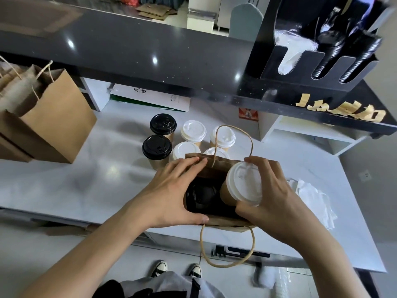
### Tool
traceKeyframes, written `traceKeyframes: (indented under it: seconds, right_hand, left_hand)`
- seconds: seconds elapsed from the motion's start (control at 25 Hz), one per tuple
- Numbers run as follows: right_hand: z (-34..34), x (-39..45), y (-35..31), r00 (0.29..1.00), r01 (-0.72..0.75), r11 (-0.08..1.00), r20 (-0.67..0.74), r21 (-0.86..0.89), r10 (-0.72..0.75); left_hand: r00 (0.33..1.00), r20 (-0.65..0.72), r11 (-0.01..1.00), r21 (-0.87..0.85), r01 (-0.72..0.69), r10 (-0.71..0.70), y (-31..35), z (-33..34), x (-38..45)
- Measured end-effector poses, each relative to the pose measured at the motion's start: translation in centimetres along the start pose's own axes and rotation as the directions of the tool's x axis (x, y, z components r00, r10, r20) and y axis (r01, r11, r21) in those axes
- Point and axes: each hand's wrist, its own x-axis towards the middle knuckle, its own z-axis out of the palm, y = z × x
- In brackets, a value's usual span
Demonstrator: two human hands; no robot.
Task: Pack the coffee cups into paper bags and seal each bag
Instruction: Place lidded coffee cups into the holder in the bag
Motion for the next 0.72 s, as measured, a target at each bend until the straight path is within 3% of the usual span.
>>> traceKeyframes:
  seconds: [0.12,0.4,0.72]
  right_hand:
    - [-0.3,0.3,0.9,0.997,-0.034,0.993,0.058,-0.114,0.041]
    - [-0.5,1.3,2.0,0.983,0.087,0.939,0.184,-0.333,-0.026]
    - [1.5,4.0,1.8,0.960,0.186,0.785,0.279,-0.591,-0.017]
  left_hand:
    - [1.000,-0.005,1.000,0.001,-0.007,0.007,0.0,-0.1,0.0]
    - [1.000,-0.010,1.000,-0.004,-0.017,0.017,0.1,-0.1,0.0]
    - [1.000,-0.011,1.000,0.011,-0.023,0.023,0.0,0.1,0.2]
